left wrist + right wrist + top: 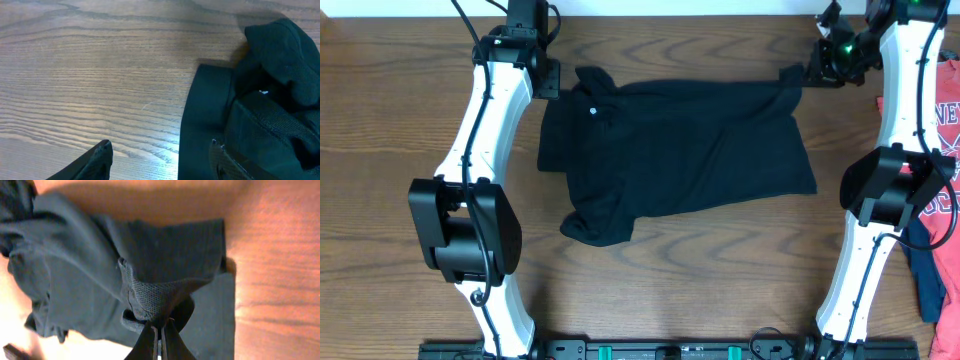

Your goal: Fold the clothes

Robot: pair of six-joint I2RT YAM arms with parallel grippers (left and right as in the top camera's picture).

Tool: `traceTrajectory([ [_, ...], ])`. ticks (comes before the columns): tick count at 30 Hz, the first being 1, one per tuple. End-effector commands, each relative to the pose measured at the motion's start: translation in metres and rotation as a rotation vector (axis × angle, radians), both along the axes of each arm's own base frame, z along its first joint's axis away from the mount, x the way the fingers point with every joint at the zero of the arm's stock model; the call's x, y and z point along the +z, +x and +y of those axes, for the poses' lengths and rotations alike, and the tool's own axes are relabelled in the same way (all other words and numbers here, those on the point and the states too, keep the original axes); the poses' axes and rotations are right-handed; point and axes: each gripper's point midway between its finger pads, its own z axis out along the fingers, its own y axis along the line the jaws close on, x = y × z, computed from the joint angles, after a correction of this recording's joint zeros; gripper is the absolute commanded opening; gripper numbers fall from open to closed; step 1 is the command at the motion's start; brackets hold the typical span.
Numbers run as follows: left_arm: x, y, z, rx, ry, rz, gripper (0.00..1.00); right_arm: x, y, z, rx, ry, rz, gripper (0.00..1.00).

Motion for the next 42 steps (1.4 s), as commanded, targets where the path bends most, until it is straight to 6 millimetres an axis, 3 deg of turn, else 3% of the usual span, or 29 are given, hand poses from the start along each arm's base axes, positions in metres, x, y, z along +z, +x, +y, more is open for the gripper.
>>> traceTrajectory([
  [1,0.002,0.001,-0.002,0.012,-0.020,-0.008,0.64,0.004,-0.008,0.011,0.051,0.006,0.010,0.01],
  [10,0.002,0.001,-0.002,0.012,-0.020,-0.008,0.64,-0.024,-0.030,0.016,-0.042,-0.076,0.196,0.01],
  [14,0.002,0.001,-0.002,0.012,-0.020,-0.008,0.64,-0.056,-0.038,0.002,-0.119,-0.152,0.290,0.02],
  [15,0.002,0.001,-0.002,0.012,-0.020,-0.008,0.64,-0.065,-0.040,0.002,-0.120,-0.151,0.303,0.10],
  [17,0.002,0.001,-0.002,0.012,-0.020,-0.008,0.64,-0.079,-0.040,0.001,-0.133,-0.150,0.317,0.01],
  [19,0.002,0.001,-0.002,0.012,-0.020,-0.008,0.64,-0.088,-0.039,-0.001,-0.159,-0.149,0.324,0.01],
  [25,0.001,0.001,-0.003,0.008,-0.028,-0.004,0.64,-0.092,-0.029,-0.006,-0.187,-0.143,0.289,0.01],
  [30,-0.008,-0.004,-0.032,-0.066,-0.179,0.032,0.64,-0.092,-0.026,-0.005,-0.180,-0.142,0.274,0.01],
  [35,-0.029,-0.014,-0.060,-0.127,-0.331,0.095,0.78,-0.092,-0.023,-0.004,-0.176,-0.133,0.261,0.01],
  [42,-0.074,-0.020,-0.096,-0.127,-0.449,0.199,0.70,-0.092,-0.020,0.000,-0.164,-0.130,0.247,0.01],
])
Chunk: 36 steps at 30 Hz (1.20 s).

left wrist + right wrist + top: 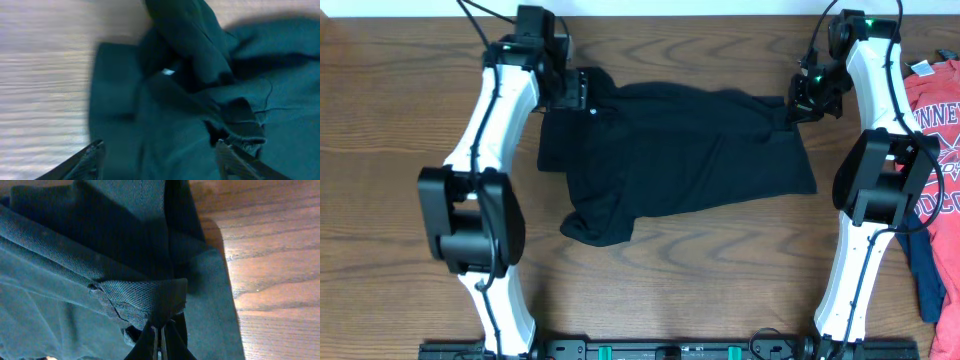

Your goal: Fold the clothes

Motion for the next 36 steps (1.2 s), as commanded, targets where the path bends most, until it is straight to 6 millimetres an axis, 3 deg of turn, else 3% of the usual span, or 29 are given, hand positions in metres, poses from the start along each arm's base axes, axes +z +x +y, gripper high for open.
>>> traceTrajectory([
  [1,-0.028,-0.007,-0.029,-0.018,-0.091,0.073,0.70,0.002,0.002,0.004,0.002,0.007,-0.007,0.01],
  [12,-0.020,0.023,-0.065,-0.002,-0.156,-0.055,0.71,0.002,0.002,0.009,0.024,0.007,-0.012,0.01],
  [21,-0.046,0.019,-0.070,-0.007,-0.149,-0.001,0.70,0.002,0.001,0.010,0.032,0.008,-0.011,0.01],
  [23,-0.055,0.016,-0.072,-0.008,-0.146,0.020,0.58,0.002,0.001,0.011,0.034,0.009,-0.011,0.01],
  [25,-0.063,0.014,-0.073,-0.012,-0.142,0.039,0.19,0.002,0.001,0.011,0.035,0.009,-0.012,0.01],
  [26,-0.066,0.014,-0.073,-0.011,-0.141,0.044,0.06,0.002,0.001,0.012,0.035,0.009,-0.012,0.01],
  [31,-0.056,0.020,-0.068,0.001,-0.134,0.013,0.06,0.002,0.001,0.015,0.054,0.010,-0.016,0.01],
  [36,-0.028,0.030,-0.038,0.062,-0.075,-0.058,0.06,0.003,0.006,0.014,0.071,0.011,-0.042,0.01],
])
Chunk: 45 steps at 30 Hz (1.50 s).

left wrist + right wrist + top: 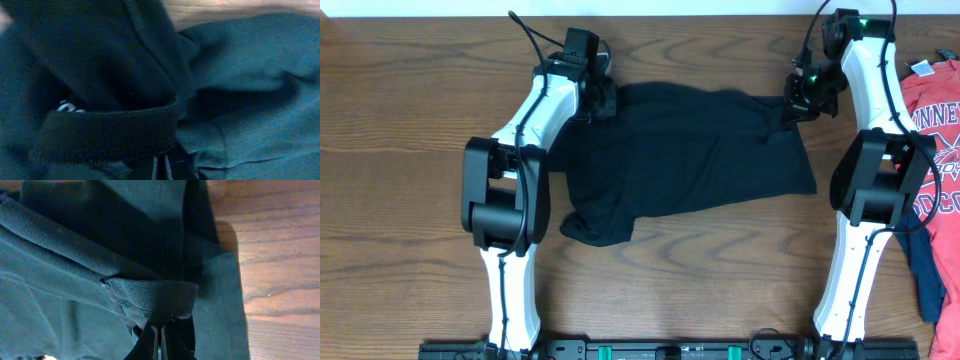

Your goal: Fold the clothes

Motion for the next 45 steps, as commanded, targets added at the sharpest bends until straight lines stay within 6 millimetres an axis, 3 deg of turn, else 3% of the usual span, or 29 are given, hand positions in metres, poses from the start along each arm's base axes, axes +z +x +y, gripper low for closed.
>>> traceTrajectory([
  [1,0.045,0.015,0.030,0.068,0.044,-0.103,0.06,0.004,0.008,0.005,0.035,0.007,-0.045,0.01],
  [4,0.067,0.018,0.045,0.101,0.045,-0.143,0.06,0.010,0.027,0.000,0.026,0.003,-0.126,0.01],
  [9,0.098,0.022,0.074,0.158,0.039,-0.203,0.06,0.037,0.076,0.005,0.028,0.054,-0.345,0.01],
  [16,0.105,0.025,0.101,0.210,0.042,-0.218,0.06,0.080,0.123,0.015,0.022,0.130,-0.582,0.01],
  [20,0.105,0.026,0.104,0.212,0.045,-0.221,0.06,0.103,0.144,0.015,0.029,0.144,-0.698,0.01],
  [27,0.106,0.028,0.104,0.209,0.045,-0.230,0.06,0.123,0.165,0.006,0.043,0.134,-0.829,0.01],
  [33,0.104,0.024,0.104,0.201,0.050,-0.215,0.06,0.111,0.149,0.001,0.065,0.142,-0.758,0.01],
  [35,0.102,0.021,0.104,0.194,0.055,-0.202,0.06,0.105,0.143,-0.010,0.075,0.121,-0.733,0.01],
  [38,0.102,0.021,0.104,0.178,0.064,-0.204,0.06,0.106,0.143,-0.042,0.017,0.097,-0.740,0.01],
  [42,0.102,0.021,0.104,0.178,0.064,-0.204,0.06,0.134,0.161,-0.072,-0.016,0.128,-0.885,0.01],
  [45,0.102,0.021,0.104,0.177,0.064,-0.203,0.06,0.165,0.176,-0.076,-0.067,0.220,-0.996,0.01],
])
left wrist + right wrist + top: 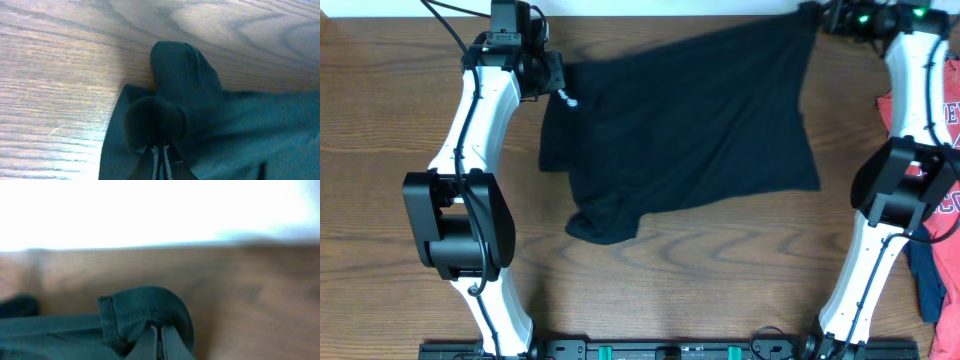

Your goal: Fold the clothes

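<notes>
A black polo shirt [690,120] is stretched across the middle of the wooden table [380,200], its far edge lifted between both arms. My left gripper [558,80] is shut on the shirt's collar corner at the far left; in the left wrist view a bunched fold of the black shirt [180,100] sits over the closed left gripper [160,150]. My right gripper [815,15] is shut on the shirt's far right corner at the table's back edge; in the right wrist view the hemmed black cloth [140,310] wraps the closed right gripper [159,330].
A red printed garment [945,130] and a dark blue garment [925,270] lie in a pile at the table's right edge, beside the right arm. The shirt's near sleeve [600,225] still rests on the wood.
Both grippers, still shut on the shirt, have moved apart and toward the table's back edge. The shirt's far edge now hangs taut between them, spread wider than before.
At first my right gripper held the shirt's far right corner while the left was open beside the collar. Then the left gripper stood over the collar, then shut on it. Now both hold the shirt stretched out at the back of the table.
</notes>
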Robot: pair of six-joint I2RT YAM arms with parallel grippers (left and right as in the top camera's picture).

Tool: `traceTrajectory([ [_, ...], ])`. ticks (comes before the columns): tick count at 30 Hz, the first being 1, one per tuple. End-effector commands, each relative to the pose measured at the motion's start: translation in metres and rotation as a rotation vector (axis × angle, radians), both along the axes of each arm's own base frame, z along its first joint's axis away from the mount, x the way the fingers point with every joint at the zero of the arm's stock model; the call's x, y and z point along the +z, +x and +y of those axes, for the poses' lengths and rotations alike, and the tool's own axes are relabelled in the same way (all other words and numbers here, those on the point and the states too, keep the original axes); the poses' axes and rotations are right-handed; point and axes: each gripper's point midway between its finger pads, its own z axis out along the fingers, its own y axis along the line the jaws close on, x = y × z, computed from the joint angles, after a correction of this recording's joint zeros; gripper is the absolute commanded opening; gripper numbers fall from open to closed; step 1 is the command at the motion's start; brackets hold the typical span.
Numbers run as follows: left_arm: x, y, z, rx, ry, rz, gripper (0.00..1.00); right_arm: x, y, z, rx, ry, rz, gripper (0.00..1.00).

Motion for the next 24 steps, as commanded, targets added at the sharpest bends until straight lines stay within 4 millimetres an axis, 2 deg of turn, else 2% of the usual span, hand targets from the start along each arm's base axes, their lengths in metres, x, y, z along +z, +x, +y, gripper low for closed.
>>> traceTrajectory([
  [1,0.008,0.003,0.010,0.009,0.033,-0.022,0.06,0.040,0.008,-0.015,-0.014,0.107,-0.105,0.01],
  [3,0.008,0.003,0.010,0.009,0.034,-0.023,0.06,0.047,0.010,-0.010,0.003,0.129,-0.132,0.01],
  [5,0.008,0.003,0.010,0.009,0.034,-0.023,0.06,0.046,0.009,-0.002,0.020,0.131,-0.124,0.01],
  [9,0.009,0.004,0.010,0.009,0.033,-0.027,0.06,0.029,0.001,0.017,0.069,0.090,-0.067,0.01],
  [12,0.008,0.004,0.000,-0.014,0.013,-0.028,0.06,0.014,-0.004,0.028,0.068,0.043,-0.004,0.01],
  [16,0.004,0.008,-0.045,-0.126,-0.097,-0.044,0.08,0.004,-0.010,0.046,0.097,0.008,0.035,0.01],
  [17,0.003,0.011,-0.056,-0.148,-0.106,-0.058,0.11,0.002,-0.011,0.051,0.102,0.009,0.043,0.01],
  [20,0.006,0.022,-0.088,-0.191,-0.123,-0.118,0.30,-0.001,-0.014,0.064,0.122,0.014,0.067,0.01],
  [23,0.010,0.029,-0.130,-0.252,-0.145,-0.186,0.32,-0.005,-0.020,0.078,0.144,0.020,0.100,0.01],
  [24,0.010,0.029,-0.143,-0.271,-0.151,-0.198,0.40,-0.007,-0.022,0.083,0.152,0.022,0.112,0.01],
])
